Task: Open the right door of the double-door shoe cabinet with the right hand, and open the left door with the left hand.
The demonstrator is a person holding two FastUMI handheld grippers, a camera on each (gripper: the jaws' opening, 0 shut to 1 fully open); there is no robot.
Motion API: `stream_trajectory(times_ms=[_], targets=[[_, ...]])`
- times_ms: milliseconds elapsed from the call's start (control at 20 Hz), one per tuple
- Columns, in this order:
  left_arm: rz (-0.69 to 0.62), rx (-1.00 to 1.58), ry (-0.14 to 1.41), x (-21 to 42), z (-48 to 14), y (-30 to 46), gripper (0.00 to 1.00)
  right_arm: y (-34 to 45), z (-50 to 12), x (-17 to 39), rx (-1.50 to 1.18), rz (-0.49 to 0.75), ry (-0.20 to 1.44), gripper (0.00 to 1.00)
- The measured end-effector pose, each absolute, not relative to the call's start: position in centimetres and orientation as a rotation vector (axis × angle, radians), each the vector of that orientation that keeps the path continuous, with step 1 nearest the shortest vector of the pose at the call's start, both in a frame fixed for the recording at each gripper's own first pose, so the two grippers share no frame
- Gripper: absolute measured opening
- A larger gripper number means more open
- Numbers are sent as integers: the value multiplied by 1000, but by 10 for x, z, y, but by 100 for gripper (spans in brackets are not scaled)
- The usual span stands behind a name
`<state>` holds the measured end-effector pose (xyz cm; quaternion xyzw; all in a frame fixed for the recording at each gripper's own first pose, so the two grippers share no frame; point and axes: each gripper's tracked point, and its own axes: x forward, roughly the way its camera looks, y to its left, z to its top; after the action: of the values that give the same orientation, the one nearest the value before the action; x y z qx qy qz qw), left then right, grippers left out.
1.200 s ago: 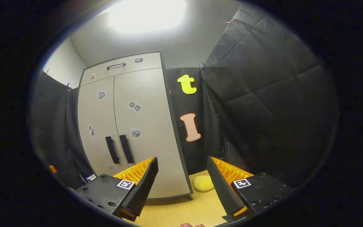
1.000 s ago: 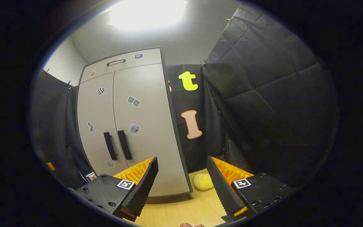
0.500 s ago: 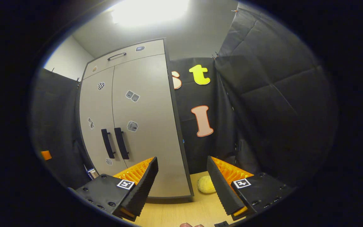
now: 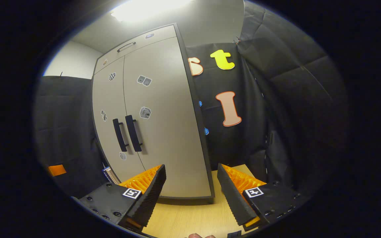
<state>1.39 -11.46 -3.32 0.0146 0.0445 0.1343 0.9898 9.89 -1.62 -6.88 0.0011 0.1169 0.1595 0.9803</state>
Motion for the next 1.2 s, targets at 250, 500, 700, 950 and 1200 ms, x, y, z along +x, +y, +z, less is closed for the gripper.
stream_trajectory(times_ms=[250, 500, 700, 950, 1200], targets=[[190, -68, 66, 45, -29, -106, 94, -10, -70, 111, 1, 269, 249, 98], [151, -43, 81, 62, -28, -67, 94, 39, -47, 124, 43, 256, 205, 98], [128, -39, 98, 71, -33, -34, 94, 87, -26, 138, 5, 270, 164, 98], [129, -59, 81, 78, -33, 1, 94, 136, -17, 162, -38, 281, 135, 98], [157, -47, 76, 82, -38, 33, 94, 184, -20, 177, -95, 339, 131, 98]])
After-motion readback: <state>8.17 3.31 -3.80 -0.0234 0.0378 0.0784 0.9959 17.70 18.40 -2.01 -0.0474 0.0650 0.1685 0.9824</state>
